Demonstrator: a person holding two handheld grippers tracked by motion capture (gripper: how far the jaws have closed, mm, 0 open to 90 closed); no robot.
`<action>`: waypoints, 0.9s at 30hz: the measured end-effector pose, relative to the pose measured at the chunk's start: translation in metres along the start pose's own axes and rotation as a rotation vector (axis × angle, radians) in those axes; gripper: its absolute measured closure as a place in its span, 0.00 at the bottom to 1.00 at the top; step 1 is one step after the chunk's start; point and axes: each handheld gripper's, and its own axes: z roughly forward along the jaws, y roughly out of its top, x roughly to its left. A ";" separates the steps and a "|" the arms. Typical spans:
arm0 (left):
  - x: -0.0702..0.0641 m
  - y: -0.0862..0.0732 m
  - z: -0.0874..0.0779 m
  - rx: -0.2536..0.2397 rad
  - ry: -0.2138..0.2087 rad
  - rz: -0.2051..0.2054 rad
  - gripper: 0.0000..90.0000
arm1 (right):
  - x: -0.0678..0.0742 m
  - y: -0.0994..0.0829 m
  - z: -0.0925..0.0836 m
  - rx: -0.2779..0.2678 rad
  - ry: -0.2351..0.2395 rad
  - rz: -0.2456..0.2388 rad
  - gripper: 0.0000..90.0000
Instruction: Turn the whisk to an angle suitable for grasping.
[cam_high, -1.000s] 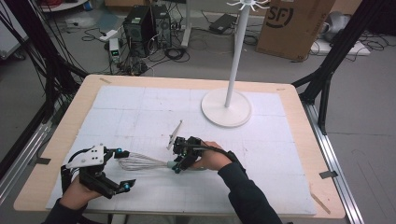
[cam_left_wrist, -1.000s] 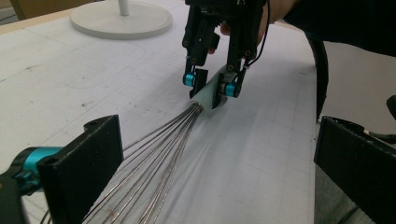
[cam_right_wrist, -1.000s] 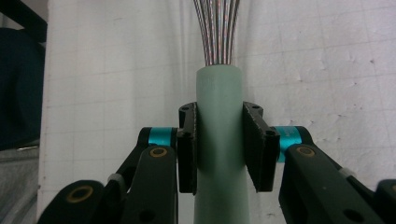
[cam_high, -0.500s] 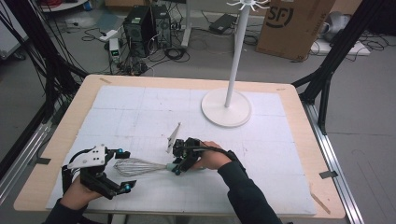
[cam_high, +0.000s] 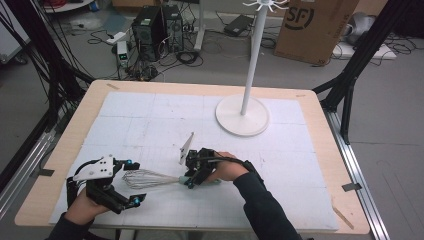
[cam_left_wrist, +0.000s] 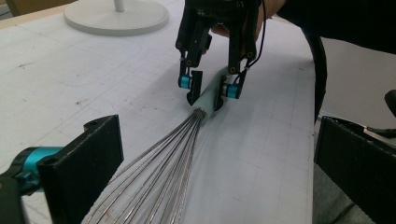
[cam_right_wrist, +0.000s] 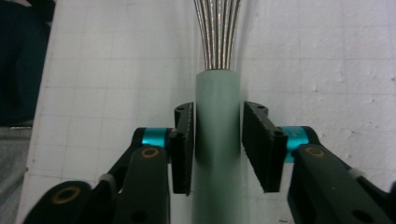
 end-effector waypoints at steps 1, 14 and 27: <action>0.000 0.000 0.000 0.001 0.000 0.000 0.02 | 0.001 0.000 -0.002 0.005 -0.002 0.008 0.67; 0.000 0.000 -0.001 0.002 -0.001 0.000 0.02 | 0.005 -0.006 -0.022 -0.077 -0.017 0.019 0.50; 0.000 0.000 -0.001 -0.004 -0.004 -0.001 0.02 | 0.017 -0.024 -0.057 -0.206 -0.050 0.126 0.25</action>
